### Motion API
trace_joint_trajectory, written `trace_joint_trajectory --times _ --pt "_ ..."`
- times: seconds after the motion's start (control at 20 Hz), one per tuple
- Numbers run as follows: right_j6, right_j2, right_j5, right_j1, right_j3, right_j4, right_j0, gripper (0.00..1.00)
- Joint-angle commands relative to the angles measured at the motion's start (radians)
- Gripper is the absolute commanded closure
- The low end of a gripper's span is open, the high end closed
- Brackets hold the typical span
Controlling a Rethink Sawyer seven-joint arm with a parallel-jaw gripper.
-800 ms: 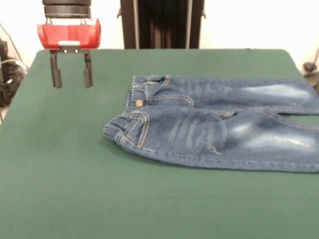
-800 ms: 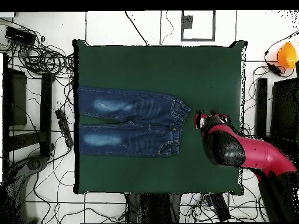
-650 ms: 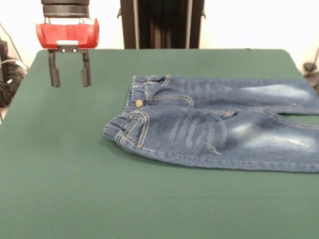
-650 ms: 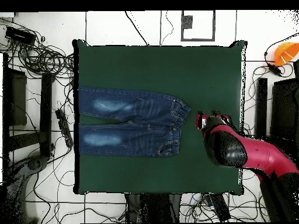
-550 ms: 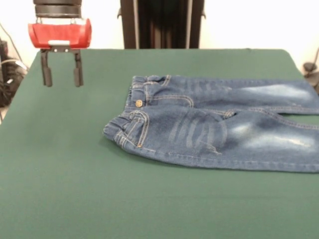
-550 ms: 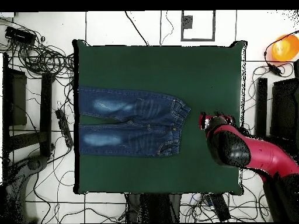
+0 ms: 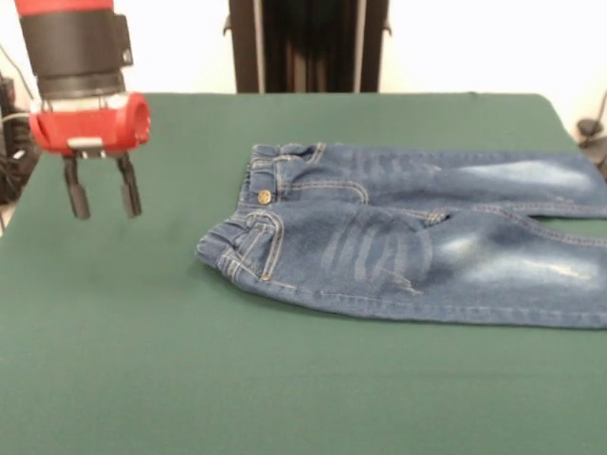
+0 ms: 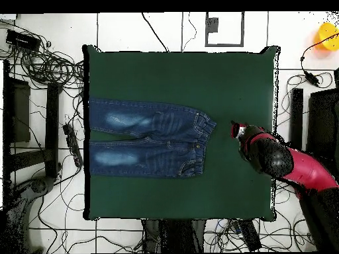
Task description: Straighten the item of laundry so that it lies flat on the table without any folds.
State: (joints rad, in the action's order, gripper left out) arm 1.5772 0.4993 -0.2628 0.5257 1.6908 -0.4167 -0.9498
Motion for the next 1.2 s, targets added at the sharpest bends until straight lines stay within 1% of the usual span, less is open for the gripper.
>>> trace_joint_trajectory --times 0.05,0.3,0.6,0.8,0.95,1.2 --pt "-0.050 0.161 -0.195 -0.170 -0.104 0.082 0.051 0.00" --pt "-0.055 0.163 -0.295 -0.167 -0.125 0.116 0.069 0.00" --pt "-0.043 0.102 -0.367 -0.122 -0.169 0.087 0.124 0.00" --pt "-0.042 0.106 -0.380 -0.125 -0.176 0.082 0.124 0.00" --pt "-0.043 0.121 -0.365 -0.122 -0.144 0.082 0.106 0.00" --pt "-0.058 0.151 -0.345 -0.158 -0.132 0.086 0.091 0.00"
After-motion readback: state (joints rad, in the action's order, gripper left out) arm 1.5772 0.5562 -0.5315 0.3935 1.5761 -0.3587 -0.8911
